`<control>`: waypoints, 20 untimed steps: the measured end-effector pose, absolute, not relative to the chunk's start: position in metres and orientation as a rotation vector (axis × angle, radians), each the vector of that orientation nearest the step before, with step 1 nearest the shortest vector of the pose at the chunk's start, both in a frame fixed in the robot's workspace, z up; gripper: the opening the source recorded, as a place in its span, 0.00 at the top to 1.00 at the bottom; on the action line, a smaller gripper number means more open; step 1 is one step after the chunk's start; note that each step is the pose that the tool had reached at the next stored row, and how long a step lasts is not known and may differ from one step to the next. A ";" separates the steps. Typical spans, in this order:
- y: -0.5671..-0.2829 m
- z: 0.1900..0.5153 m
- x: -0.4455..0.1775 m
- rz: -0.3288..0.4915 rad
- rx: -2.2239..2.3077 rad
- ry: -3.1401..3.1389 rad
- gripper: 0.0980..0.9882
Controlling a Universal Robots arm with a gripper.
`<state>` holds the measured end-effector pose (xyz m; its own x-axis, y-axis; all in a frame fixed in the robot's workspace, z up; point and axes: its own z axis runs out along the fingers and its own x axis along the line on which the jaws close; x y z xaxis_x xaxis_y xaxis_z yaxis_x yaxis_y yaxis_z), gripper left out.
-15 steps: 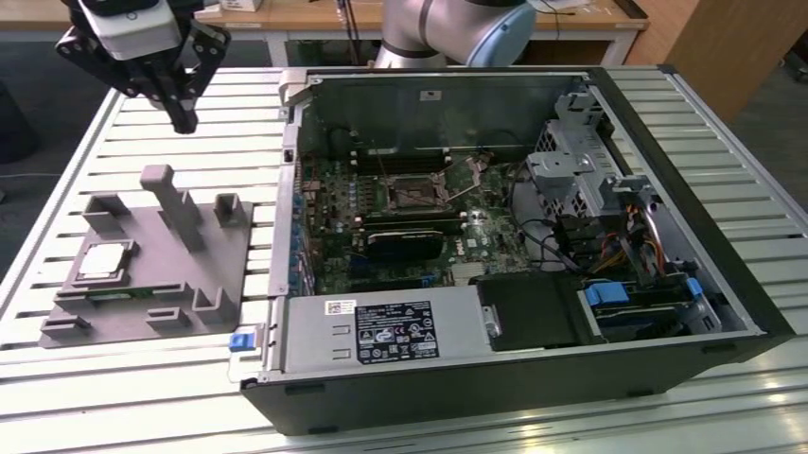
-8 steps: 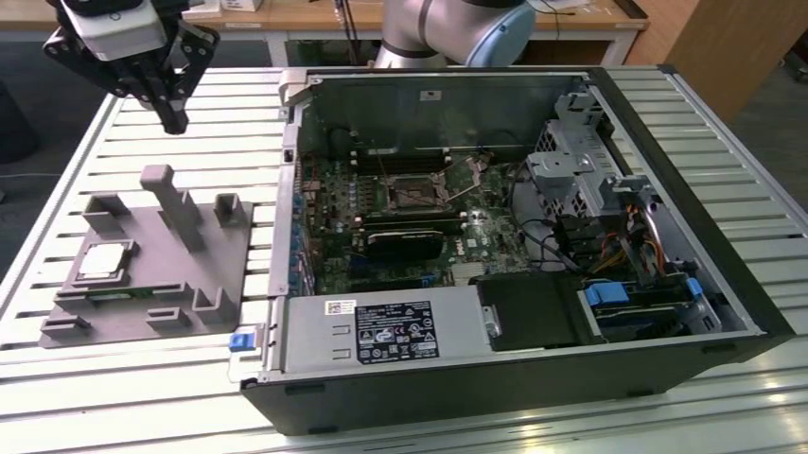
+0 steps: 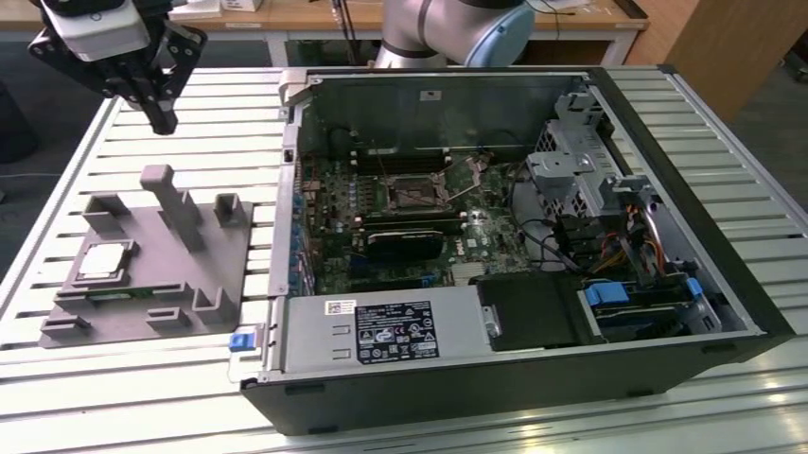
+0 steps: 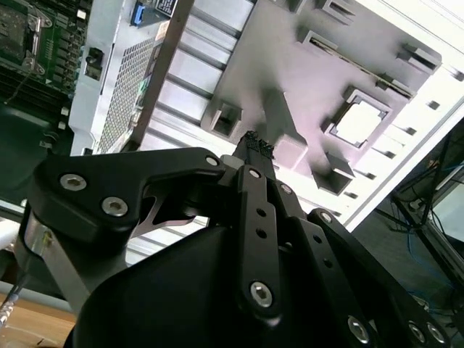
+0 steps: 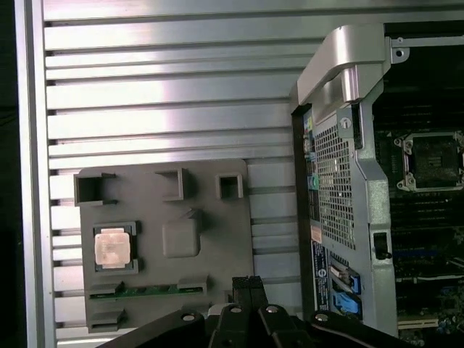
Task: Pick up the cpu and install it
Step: 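Reach for the cpu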
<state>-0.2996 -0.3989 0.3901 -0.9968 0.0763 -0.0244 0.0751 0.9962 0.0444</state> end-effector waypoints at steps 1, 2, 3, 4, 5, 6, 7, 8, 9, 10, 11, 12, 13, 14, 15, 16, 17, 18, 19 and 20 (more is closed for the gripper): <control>-0.399 0.390 -0.301 0.068 0.118 3.113 0.99; -0.399 0.390 -0.302 0.068 0.118 3.113 0.99; -0.399 0.390 -0.303 0.068 0.118 3.113 0.99; -0.399 0.390 -0.305 0.068 0.118 3.113 0.99; -0.399 0.390 -0.306 0.068 0.118 3.113 0.99; -0.399 0.390 -0.307 0.068 0.118 3.113 0.99; -0.399 0.390 -0.308 0.068 0.118 3.113 0.99; -0.399 0.390 -0.309 0.068 0.118 3.113 0.99; -0.399 0.390 -0.310 0.068 0.118 3.113 0.99; -0.399 0.390 -0.312 0.068 0.118 3.112 0.99; -0.399 0.390 -0.313 0.068 0.118 3.113 0.99; -0.399 0.390 -0.314 0.068 0.118 3.113 0.99; -0.399 0.390 -0.315 0.068 0.118 3.113 0.99; -0.399 0.390 -0.317 0.068 0.118 3.113 0.99; -0.399 0.390 -0.318 0.068 0.118 3.113 0.99; -0.399 0.390 -0.319 0.068 0.118 3.113 0.99; -0.399 0.390 -0.320 0.068 0.118 3.113 0.99; -0.399 0.389 -0.321 0.068 0.118 3.113 0.99; -0.399 0.389 -0.323 0.068 0.118 3.113 0.99; -0.399 0.389 -0.324 0.068 0.118 3.113 0.99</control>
